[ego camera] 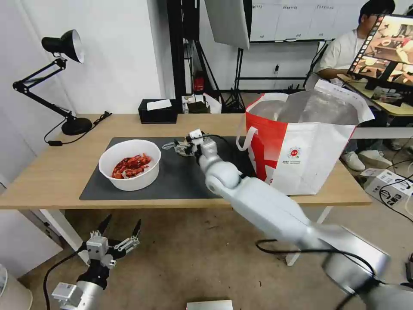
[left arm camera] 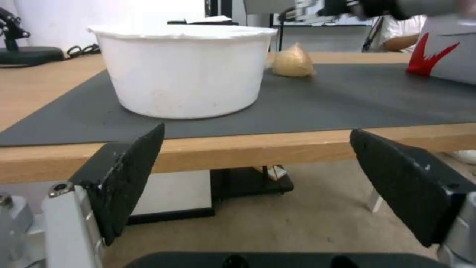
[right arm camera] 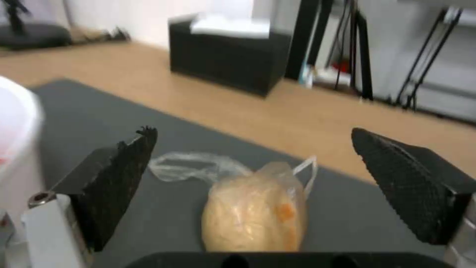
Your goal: Pick up the trash from the table and place it into the takeout bag.
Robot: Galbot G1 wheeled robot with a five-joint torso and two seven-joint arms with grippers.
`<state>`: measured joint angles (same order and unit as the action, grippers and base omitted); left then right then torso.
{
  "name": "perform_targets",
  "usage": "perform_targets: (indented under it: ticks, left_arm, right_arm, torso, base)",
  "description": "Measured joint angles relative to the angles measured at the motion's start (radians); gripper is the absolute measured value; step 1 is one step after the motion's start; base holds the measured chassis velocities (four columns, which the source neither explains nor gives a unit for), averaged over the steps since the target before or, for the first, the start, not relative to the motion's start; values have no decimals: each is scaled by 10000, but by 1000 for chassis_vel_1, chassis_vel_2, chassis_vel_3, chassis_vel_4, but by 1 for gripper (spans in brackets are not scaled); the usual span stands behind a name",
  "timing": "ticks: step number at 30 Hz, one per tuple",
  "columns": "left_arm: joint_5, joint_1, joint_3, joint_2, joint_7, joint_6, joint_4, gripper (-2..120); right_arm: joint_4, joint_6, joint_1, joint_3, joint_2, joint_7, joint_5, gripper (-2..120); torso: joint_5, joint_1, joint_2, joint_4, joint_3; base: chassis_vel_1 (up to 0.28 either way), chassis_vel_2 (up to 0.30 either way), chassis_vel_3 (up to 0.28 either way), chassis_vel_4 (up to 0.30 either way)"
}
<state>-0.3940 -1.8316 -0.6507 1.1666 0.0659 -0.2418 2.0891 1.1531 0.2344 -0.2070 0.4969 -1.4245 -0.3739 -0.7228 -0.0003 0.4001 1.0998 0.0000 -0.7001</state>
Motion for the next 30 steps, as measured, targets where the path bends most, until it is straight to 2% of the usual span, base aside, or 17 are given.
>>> perform_targets:
  ticks: [4, 10, 28, 30]
  left_arm:
    - [1, -22, -58, -92, 2, -4, 4, 100]
    - [-160, -39, -239, -172, 0, -11, 90, 100]
    - [-60, -70, -76, -97, 2, -69, 92, 100]
    - [-43, -75, -77, -82, 2, -79, 96, 100]
  right_arm:
    - [-1288, 160, 292, -157, -788, 518, -7, 100]
    - [-2291, 241, 345, -345, -1281, 607, 657, 100]
    - [-2407, 856, 4, -625, -1151, 164, 303, 100]
    - [-2393, 857, -16, -651, -1152, 173, 191, 93]
  torso:
    - [0, 0, 1, 2, 1]
    - [2, -1, 1, -1, 1]
    - [4, -1, 2, -1, 1]
    - [4, -1, 1, -1, 2]
  base:
    - [0, 0, 0, 0]
    - [0, 0, 0, 0]
    - [0, 0, 0, 0]
    - [0, 0, 0, 0]
